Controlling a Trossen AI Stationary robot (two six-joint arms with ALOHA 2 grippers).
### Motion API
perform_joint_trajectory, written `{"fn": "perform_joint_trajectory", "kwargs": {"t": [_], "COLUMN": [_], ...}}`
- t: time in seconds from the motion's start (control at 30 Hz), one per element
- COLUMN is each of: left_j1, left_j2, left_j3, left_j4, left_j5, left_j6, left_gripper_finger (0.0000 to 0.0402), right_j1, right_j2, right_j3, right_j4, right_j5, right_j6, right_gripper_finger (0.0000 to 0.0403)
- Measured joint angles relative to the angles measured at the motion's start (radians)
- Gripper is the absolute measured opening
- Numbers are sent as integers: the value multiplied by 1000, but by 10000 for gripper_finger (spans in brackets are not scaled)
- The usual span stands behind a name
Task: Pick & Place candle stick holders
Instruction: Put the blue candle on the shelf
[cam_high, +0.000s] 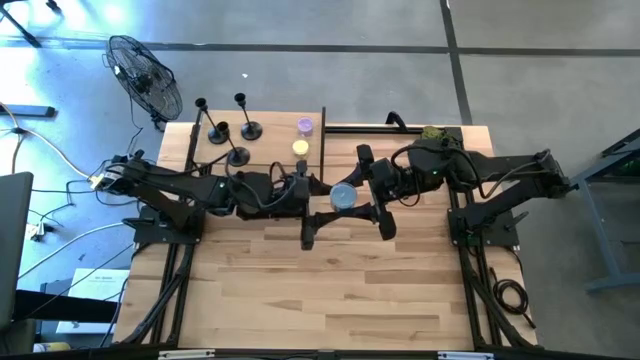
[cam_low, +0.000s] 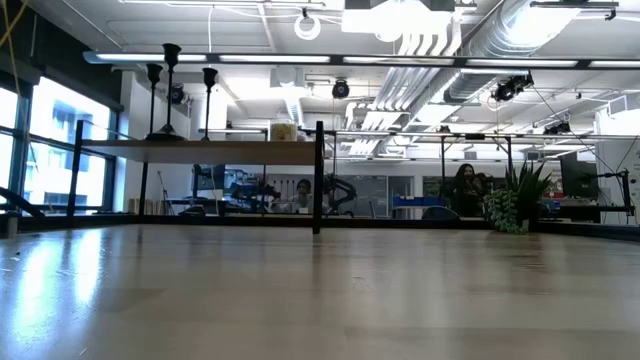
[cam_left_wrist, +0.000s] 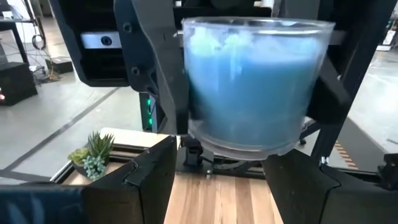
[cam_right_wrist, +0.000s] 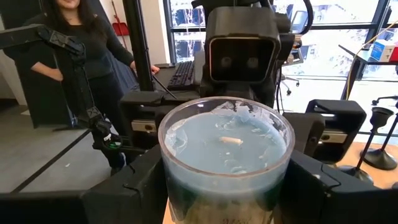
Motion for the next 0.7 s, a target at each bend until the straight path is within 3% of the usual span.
{"fn": "perform_joint_trajectory", "kwargs": {"t": [0.37,0.7], "left_j1": [-9,-9], "left_j2": [0,-1], "left_j3": [0,0], "left_j4": [-1,0], "left_j5": [63,75], "left_j6": [104,104], "left_gripper_finger": [225,239], "right_j1": [0,0], "right_j2": [0,0], "right_j3": [0,0], "right_j4": [-4,-12], "right_j5": [-6,-5], "right_j6": [0,0], "right_gripper_finger": [221,221]}}
